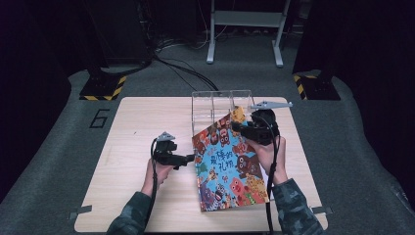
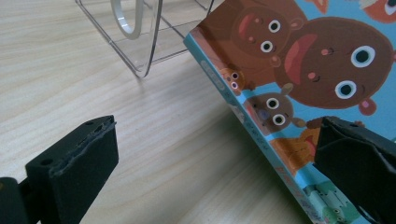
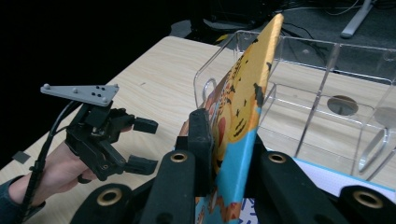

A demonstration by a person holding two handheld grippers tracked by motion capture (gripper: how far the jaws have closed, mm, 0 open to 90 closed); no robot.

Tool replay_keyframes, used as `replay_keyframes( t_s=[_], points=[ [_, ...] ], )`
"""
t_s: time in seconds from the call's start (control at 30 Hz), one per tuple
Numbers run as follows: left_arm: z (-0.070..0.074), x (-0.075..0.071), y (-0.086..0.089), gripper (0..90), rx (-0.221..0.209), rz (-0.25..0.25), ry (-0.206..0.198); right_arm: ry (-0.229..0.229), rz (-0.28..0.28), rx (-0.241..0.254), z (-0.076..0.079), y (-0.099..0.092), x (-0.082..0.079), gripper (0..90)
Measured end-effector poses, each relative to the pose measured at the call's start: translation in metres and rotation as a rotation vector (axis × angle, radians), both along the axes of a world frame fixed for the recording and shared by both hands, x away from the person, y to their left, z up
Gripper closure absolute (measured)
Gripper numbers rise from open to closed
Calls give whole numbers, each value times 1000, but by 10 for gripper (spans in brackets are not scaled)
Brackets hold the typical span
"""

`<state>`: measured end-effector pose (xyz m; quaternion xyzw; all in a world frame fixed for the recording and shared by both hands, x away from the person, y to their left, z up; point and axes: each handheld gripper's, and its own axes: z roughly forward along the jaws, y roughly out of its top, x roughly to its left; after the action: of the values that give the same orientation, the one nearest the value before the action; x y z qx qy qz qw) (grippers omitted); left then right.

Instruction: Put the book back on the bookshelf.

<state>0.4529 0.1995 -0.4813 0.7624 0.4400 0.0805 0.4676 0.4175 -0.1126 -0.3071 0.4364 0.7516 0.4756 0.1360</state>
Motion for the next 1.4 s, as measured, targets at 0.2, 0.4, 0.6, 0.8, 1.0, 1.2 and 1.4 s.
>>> replay_keyframes(
  t_s=[0.2,0.4,0.6,0.8,1.0,1.2,1.4],
  points=[
    [8,1,-2,0,-11,-25,-1,-31,15,8,0,2,-2,814],
    [10,4,-6,0,-14,-65,0,-37,22,17,-1,1,-3,813],
    [11,6,-12,0,-16,-97,1,-48,30,21,-1,-1,-4,812],
    [14,9,-15,0,-40,-117,4,-52,28,24,-2,-2,-6,812],
    [16,10,-18,0,-52,-138,5,-54,28,23,-2,-2,-6,811],
    [15,12,-17,0,-70,-154,14,-57,29,19,-2,-2,-7,810],
    [15,13,-18,0,-86,-179,14,-60,32,18,-2,-2,-7,810]
  ],
)
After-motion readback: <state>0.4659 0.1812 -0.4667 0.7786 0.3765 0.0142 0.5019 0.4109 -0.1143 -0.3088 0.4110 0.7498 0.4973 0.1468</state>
